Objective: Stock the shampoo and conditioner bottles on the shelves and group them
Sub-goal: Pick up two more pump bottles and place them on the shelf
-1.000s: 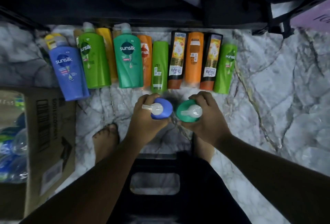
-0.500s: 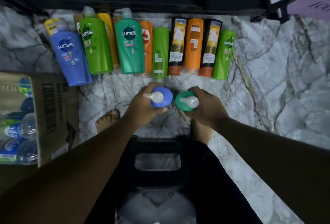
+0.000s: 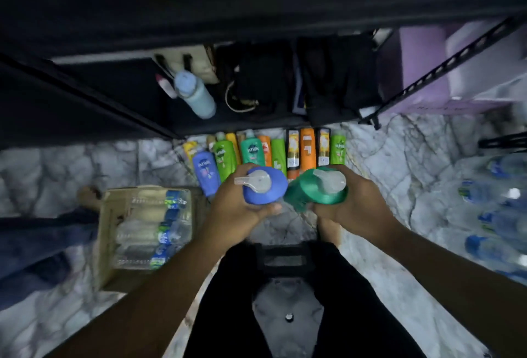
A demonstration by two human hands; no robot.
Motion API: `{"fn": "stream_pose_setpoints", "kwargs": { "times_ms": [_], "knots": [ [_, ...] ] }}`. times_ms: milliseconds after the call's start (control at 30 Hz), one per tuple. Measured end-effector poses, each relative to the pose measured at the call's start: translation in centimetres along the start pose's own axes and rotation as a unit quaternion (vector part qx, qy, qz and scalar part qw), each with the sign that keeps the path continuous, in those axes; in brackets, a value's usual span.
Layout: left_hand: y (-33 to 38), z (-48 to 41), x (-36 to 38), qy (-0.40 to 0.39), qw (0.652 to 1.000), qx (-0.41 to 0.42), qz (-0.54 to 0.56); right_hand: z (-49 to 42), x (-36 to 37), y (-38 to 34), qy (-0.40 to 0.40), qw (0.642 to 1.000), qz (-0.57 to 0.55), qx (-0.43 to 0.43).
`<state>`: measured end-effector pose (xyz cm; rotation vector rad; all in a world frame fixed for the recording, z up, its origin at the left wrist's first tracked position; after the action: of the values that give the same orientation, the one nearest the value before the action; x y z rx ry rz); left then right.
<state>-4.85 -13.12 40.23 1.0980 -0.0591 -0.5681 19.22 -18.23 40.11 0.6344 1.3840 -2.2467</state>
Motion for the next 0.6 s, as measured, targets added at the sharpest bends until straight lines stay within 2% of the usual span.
{"fn": "stream_pose_setpoints", "kwargs": {
  "times_ms": [100,267,433,600],
  "knots": [
    [7.3,3.3,-2.9,0.011,1.000,0.024,0.014,1.8,-4.3,-7.3,-0.006,1.000,0.004,-0.027],
    [15.4,7.7,-6.7,0.071,0.994,0.055,0.069,4.6,-10.5,-16.5,0.033,0.997,-0.033,-0.063],
    [24.2,10.7,-9.9,0.096,0.983,0.121,0.095,7.1,-16.0,-23.4,0.073,0.982,-0.133,-0.110],
    [32.5,12.7,-12.3,0.123,0.969,0.180,0.116,9.1,-21.1,-29.6,0.127,0.951,-0.238,-0.152]
  ]
}}
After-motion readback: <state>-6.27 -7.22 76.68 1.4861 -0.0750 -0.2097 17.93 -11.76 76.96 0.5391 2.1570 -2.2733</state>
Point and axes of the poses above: each hand's wrist, its own z-axis away from the middle knuckle, its own x-axis out of the palm, y = z × x, the point moved 6 cm from there along -z, towards the middle knuckle, and after that the axes turned 3 degrees about z, right-handed, at the moved point
